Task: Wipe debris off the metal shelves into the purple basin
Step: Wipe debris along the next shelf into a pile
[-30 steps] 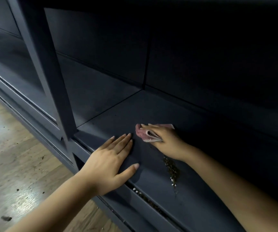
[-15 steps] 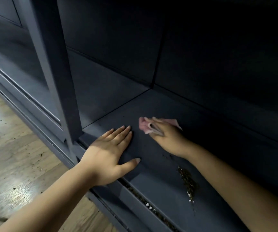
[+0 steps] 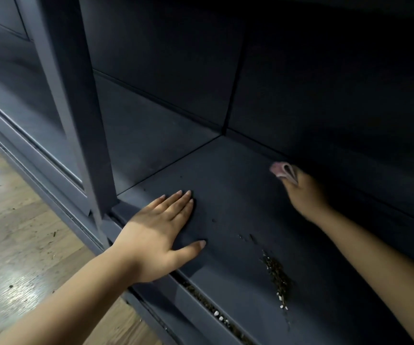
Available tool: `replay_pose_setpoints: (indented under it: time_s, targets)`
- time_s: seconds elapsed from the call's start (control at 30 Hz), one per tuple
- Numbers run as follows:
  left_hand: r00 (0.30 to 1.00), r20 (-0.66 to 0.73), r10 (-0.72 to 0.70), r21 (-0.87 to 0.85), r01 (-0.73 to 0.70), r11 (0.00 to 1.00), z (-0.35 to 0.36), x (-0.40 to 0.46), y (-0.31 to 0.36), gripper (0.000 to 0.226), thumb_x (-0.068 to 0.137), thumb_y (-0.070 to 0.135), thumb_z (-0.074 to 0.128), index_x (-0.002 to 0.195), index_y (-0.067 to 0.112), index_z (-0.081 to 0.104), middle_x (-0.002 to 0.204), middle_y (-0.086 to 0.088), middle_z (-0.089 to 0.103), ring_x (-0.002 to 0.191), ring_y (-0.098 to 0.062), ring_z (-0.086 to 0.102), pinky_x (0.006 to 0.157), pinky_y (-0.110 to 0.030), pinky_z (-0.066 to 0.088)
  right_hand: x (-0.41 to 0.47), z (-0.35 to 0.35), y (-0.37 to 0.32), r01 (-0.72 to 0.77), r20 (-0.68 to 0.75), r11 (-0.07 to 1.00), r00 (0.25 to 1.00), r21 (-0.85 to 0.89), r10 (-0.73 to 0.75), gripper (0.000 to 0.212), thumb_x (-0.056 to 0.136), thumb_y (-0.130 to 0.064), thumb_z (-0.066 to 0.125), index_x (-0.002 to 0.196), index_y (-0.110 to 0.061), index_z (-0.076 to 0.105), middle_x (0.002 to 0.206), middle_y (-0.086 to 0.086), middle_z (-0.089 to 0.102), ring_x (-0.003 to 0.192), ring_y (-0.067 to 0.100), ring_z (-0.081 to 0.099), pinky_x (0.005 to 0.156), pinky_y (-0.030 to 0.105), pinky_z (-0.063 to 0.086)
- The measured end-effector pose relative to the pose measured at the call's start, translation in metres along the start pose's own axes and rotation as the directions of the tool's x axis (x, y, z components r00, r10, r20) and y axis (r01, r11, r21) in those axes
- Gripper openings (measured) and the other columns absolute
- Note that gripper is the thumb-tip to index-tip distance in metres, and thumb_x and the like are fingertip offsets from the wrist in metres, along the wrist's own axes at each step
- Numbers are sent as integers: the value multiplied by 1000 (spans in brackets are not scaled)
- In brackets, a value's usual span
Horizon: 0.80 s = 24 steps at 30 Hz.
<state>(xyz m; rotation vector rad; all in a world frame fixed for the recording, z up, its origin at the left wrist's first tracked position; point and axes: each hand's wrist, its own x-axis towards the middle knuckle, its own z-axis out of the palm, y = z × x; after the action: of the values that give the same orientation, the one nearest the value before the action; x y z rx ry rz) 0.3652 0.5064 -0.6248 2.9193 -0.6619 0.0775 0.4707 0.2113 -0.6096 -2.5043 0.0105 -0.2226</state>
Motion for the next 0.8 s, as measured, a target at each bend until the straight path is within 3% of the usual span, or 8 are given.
replay_pose_setpoints:
  time_s: [0.07,0.2,0.37,0.43,0.53,0.6,0.7,0.8]
  targets:
    - [1000,21,3,10,-3,1000,-1,1,0,123,46,82,-37,150,22,-14,152,9,-24,141,-3,-22,111,-20,-18,9,-5,12,-100,-1,990,995,-99,101,39,97,-42,45,126,-19,56,122,10,60,115,33,54,101,42,39]
    - [1000,16,14,-5,-14,1000,-3,1,1,120,46,83,-36,149,23,-17,151,10,-25,138,-1,-25,110,-19,-20,19,8,-12,-88,51,988,994,-126,95,45,98,-38,43,137,-15,48,139,11,48,127,30,44,102,30,30]
    - [1000,23,9,22,-10,1000,-2,1,3,117,50,83,-34,149,23,-16,151,10,-25,140,-2,-23,110,-19,-20,7,37,-71,139,223,984,968,-109,-113,48,99,-31,42,145,-18,36,152,7,32,137,25,33,107,25,25]
    - [1000,-6,7,5,-7,1000,-2,1,3,112,64,84,-22,152,18,0,156,4,-10,146,-9,-6,113,-21,-10,-7,49,-84,226,307,973,931,-51,-200,49,98,-31,44,146,-25,33,154,2,27,138,21,32,110,27,27]
    - [998,-63,6,39,-4,999,-1,0,3,92,91,71,11,140,2,45,146,-14,40,132,-22,41,107,-29,20,-27,60,-89,320,389,945,863,70,-322,49,98,-24,48,145,-30,34,153,-4,29,139,14,31,112,27,28]
    - [999,-48,-8,55,11,998,1,0,2,87,93,68,15,134,1,52,140,-15,49,126,-22,49,104,-30,24,-33,64,-85,349,405,927,834,141,-375,46,96,-29,49,141,-33,41,149,-9,36,139,8,30,115,29,25]
    - [999,-41,-24,65,27,998,1,0,2,87,93,68,15,134,1,53,140,-15,48,125,-25,52,104,-30,24,-32,58,-72,338,371,919,842,201,-391,40,85,-52,44,125,-50,51,131,-19,55,123,4,50,105,35,41]
    - [997,-83,7,-5,-7,1000,0,0,4,101,83,79,0,148,7,30,155,-9,19,142,-21,25,112,-24,7,-18,38,-59,284,226,926,913,250,-341,28,90,-37,50,116,-38,60,119,-13,63,114,19,59,99,41,46]
